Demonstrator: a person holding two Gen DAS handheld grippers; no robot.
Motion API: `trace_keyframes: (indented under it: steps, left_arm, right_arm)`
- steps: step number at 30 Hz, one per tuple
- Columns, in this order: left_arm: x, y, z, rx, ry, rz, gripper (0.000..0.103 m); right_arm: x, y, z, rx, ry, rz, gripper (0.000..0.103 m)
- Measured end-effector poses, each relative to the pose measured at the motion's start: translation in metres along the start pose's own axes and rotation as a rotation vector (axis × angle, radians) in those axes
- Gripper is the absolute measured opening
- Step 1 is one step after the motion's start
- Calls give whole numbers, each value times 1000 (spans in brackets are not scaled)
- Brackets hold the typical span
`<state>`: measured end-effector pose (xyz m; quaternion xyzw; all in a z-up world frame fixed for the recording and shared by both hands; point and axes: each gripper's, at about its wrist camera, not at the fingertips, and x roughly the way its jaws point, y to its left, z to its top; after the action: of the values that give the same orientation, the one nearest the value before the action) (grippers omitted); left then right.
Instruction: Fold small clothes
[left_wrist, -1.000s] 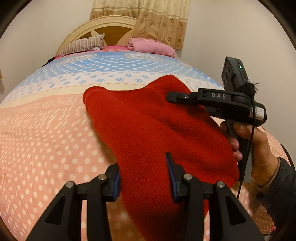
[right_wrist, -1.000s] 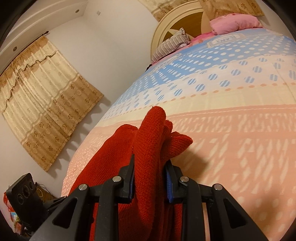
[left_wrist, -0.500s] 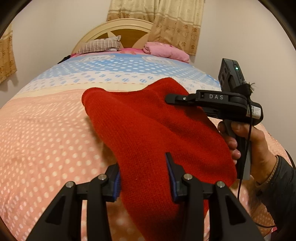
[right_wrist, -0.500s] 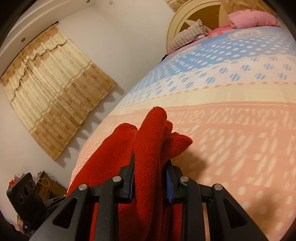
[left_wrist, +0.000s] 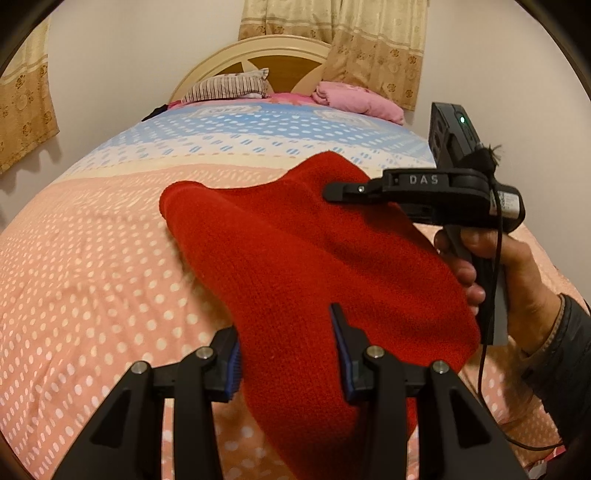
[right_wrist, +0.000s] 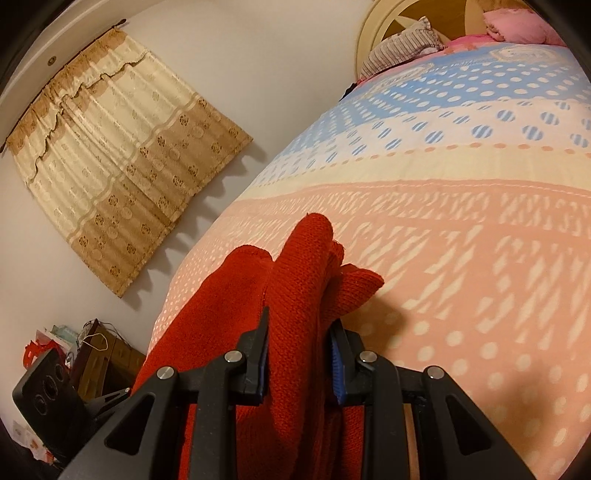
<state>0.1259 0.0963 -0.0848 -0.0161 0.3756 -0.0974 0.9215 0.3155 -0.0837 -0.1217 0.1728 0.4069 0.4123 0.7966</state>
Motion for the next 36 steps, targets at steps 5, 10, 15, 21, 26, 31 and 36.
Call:
trace_keyframes:
  steps: [5, 10, 15, 21, 26, 31, 36]
  left_arm:
    - [-3, 6, -5, -1, 1, 10, 42]
    - [1, 7, -9, 1, 6, 15, 43]
    - [-4, 9, -20, 3, 11, 16, 44]
    - [-4, 7, -24, -15, 14, 28, 54]
    - [-5, 5, -28, -10, 13, 35, 59]
    - [-6, 7, -33, -15, 5, 65, 71]
    - [-7, 12, -34, -21, -5, 86, 83]
  right_arm:
    - [10, 7, 1, -8, 21, 5, 27]
    - [18, 2, 0, 10, 33, 1, 27]
    - [20, -1, 1, 19, 35, -1, 27]
    - [26, -4, 3, 26, 38, -16, 27]
    - [29, -13, 1, 53, 39, -26, 27]
    - [27, -17, -1, 54, 42, -39, 27]
    - [29, -23, -7, 59, 58, -65, 27]
